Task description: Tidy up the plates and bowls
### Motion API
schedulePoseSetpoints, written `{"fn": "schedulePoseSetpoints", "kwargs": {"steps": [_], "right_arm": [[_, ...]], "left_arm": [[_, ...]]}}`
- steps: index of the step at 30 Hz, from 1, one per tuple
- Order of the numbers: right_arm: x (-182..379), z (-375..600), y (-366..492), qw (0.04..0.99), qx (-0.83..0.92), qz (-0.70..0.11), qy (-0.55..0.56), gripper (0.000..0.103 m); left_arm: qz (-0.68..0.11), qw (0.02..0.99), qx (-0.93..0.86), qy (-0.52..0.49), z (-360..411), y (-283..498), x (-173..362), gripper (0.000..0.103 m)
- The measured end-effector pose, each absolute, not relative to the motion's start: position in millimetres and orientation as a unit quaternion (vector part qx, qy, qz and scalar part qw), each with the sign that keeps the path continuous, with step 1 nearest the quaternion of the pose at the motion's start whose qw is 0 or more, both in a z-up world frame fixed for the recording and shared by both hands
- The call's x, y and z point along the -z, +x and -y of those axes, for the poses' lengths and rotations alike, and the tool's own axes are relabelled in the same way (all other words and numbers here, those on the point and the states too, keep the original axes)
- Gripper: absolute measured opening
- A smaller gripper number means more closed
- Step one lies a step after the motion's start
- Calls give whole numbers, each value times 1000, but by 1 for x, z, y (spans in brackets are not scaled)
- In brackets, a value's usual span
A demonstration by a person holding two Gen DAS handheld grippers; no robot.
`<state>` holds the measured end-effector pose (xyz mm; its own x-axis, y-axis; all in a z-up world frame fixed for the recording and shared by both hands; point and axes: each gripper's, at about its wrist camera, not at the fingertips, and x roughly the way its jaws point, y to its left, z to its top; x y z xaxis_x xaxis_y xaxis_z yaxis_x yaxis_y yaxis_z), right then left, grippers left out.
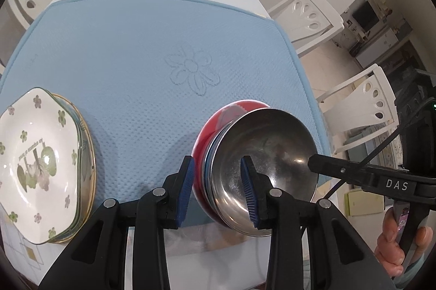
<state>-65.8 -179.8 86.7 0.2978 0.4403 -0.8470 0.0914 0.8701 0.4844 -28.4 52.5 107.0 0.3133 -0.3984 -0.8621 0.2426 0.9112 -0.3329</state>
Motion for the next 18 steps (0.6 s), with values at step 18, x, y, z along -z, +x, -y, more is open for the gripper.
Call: {"fn": "schedulePoseSetpoints", "kwargs": {"steps": [18], "right_arm": [[-136, 125, -91, 860, -118, -491, 72, 38]], "left_arm": [[-480, 870, 90, -68, -77, -54, -158, 64]]}}
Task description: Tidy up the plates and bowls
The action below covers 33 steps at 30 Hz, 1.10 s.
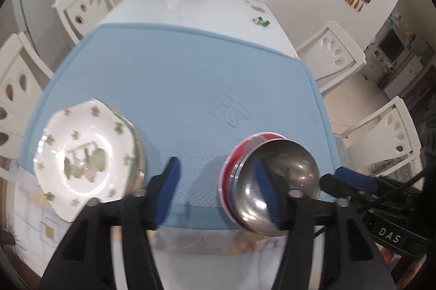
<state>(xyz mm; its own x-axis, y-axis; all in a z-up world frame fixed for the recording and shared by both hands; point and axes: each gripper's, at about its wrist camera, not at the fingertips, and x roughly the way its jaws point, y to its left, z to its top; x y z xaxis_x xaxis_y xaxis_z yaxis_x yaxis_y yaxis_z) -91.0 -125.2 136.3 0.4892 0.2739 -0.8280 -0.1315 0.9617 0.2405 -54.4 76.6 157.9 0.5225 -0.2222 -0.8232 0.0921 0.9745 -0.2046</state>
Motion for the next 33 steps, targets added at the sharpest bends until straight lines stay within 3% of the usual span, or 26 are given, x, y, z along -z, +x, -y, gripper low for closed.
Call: {"fn": "schedulePoseSetpoints", "kwargs": {"steps": [3, 5, 10, 13, 17, 33], "right_arm": [[-160, 108, -105, 897, -56, -437, 24, 47], [-176, 98, -113, 914, -42, -403, 11, 65], [-196, 71, -130, 929, 12, -371, 7, 87], [-185, 54, -128, 908, 50, -416, 8, 87], [-169, 31, -135, 894, 70, -443, -12, 87], [-159, -5, -155, 886, 81, -456, 14, 87]], "left_arm": [[-446, 890, 83, -41, -86, -64, -174, 65], [-429, 899, 86, -29, -90, -68, -181, 65], [-411, 904, 109, -28, -107, -81, -194, 69], [-414, 898, 131, -68, -126, -85, -196, 69], [-398, 907, 132, -37, -133, -97, -199, 69], [-399, 909, 121, 4, -166, -112, -192, 69]]}}
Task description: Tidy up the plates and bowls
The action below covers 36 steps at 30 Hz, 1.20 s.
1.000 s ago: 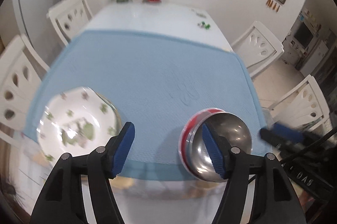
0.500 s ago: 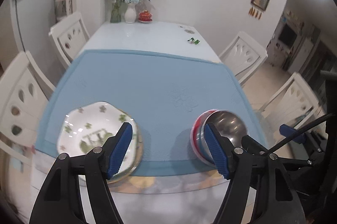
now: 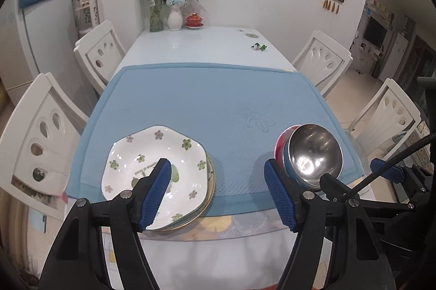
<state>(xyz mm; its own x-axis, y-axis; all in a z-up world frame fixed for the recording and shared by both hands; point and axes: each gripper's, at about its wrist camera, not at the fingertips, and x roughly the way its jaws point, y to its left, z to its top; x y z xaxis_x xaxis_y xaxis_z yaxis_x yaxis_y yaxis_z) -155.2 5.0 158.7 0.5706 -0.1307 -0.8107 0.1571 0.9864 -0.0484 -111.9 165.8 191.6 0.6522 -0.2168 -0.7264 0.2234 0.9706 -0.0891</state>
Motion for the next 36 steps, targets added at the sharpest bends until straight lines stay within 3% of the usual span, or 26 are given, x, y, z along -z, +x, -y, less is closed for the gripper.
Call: {"fn": "schedulePoseSetpoints", "kwargs": {"steps": [36], "right_arm": [[-140, 4, -173, 865, 106, -486, 74, 87]], "left_arm": [[-433, 887, 160, 4, -167, -116, -169, 69]]}}
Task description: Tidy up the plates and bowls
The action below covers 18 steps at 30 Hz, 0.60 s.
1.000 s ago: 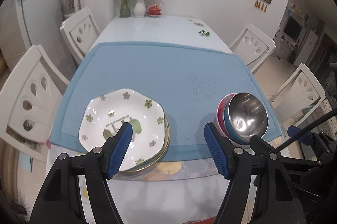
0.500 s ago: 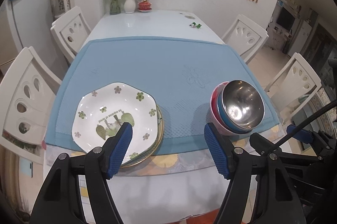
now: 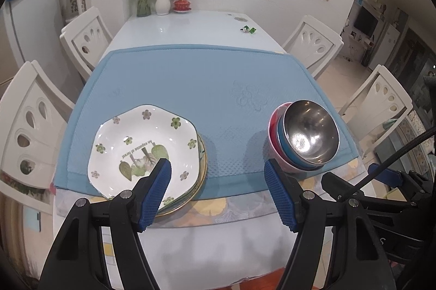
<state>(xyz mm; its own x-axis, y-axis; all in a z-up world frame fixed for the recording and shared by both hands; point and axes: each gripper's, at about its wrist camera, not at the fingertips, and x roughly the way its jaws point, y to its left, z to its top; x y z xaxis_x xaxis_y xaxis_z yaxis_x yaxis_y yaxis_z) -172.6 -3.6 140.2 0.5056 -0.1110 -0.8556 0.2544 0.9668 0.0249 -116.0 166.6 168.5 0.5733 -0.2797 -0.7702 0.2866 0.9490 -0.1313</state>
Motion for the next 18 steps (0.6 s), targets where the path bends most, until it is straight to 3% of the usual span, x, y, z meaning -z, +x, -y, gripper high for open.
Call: {"fn": "schedulePoseSetpoints", "kwargs": {"steps": [18], "right_arm": [[-139, 37, -161, 860, 101, -494, 74, 87]], "left_arm": [[-442, 883, 158, -6, -134, -101, -168, 69]]}}
